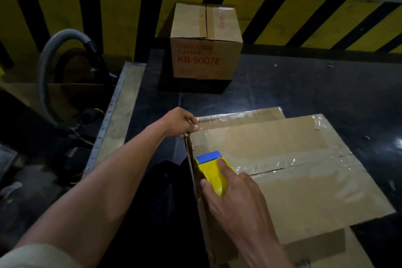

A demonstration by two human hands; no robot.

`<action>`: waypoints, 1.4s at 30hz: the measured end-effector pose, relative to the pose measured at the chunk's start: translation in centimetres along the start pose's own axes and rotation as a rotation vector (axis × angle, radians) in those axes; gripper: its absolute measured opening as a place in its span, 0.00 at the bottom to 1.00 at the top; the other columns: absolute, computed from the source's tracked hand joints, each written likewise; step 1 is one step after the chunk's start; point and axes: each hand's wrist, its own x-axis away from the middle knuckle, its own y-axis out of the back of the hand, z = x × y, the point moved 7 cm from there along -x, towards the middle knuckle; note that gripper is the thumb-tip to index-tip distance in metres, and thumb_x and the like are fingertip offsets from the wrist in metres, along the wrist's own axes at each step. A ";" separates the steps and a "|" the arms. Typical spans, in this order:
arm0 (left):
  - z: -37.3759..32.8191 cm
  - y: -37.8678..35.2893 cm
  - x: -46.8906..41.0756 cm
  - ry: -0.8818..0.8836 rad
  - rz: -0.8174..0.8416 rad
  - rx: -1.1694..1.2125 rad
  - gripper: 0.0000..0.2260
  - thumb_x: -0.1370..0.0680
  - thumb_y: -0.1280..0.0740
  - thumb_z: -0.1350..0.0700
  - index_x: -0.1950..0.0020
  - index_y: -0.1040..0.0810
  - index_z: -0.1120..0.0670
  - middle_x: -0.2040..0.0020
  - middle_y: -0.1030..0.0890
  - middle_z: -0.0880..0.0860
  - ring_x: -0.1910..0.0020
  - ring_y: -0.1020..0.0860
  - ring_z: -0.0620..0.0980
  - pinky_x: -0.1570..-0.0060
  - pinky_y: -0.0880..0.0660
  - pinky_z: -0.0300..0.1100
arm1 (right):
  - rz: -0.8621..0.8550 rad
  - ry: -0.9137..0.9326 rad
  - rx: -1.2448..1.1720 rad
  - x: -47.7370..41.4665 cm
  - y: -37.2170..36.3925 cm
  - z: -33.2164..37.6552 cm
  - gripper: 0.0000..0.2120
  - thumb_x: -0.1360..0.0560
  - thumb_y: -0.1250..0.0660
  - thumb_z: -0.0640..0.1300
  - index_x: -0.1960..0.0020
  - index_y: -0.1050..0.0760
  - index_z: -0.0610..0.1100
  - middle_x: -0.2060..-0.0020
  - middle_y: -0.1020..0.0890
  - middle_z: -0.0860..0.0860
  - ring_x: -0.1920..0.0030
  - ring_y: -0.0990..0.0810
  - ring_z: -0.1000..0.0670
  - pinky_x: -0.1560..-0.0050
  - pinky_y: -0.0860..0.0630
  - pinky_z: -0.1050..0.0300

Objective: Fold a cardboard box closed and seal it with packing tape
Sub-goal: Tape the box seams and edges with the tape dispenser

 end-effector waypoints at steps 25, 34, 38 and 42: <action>-2.6 -1.4 2.5 -0.206 -0.019 -0.408 0.19 0.24 0.26 0.44 0.36 0.16 0.50 0.40 0.15 0.50 0.39 0.19 0.48 0.39 0.25 0.41 | -0.033 0.056 0.061 -1.0 -0.1 0.5 0.31 0.24 0.44 0.65 0.24 0.42 0.58 0.51 0.26 0.48 0.47 0.23 0.44 0.55 0.31 0.52; -1.1 -2.1 2.8 -0.243 -0.066 -0.331 0.16 0.22 0.29 0.46 0.35 0.17 0.46 0.42 0.14 0.50 0.41 0.19 0.47 0.45 0.28 0.37 | -0.020 0.087 0.102 -0.4 0.0 0.1 0.32 0.28 0.46 0.65 0.28 0.36 0.52 0.61 0.18 0.48 0.51 0.21 0.45 0.55 0.25 0.51; -0.8 -2.5 3.8 -0.276 -0.127 -0.371 0.17 0.20 0.32 0.44 0.32 0.19 0.46 0.37 0.16 0.52 0.37 0.20 0.52 0.40 0.25 0.44 | 0.017 0.067 0.140 -0.9 -0.3 0.4 0.21 0.27 0.43 0.61 0.42 0.27 0.49 0.60 0.18 0.46 0.54 0.20 0.43 0.56 0.23 0.51; -1.5 -3.8 4.5 -0.303 -0.096 -0.574 0.20 0.17 0.39 0.43 0.27 0.26 0.50 0.35 0.19 0.56 0.38 0.22 0.59 0.44 0.25 0.49 | 0.045 0.053 0.140 -1.6 -0.5 0.6 0.16 0.29 0.42 0.60 0.54 0.27 0.48 0.61 0.18 0.46 0.58 0.20 0.42 0.57 0.21 0.49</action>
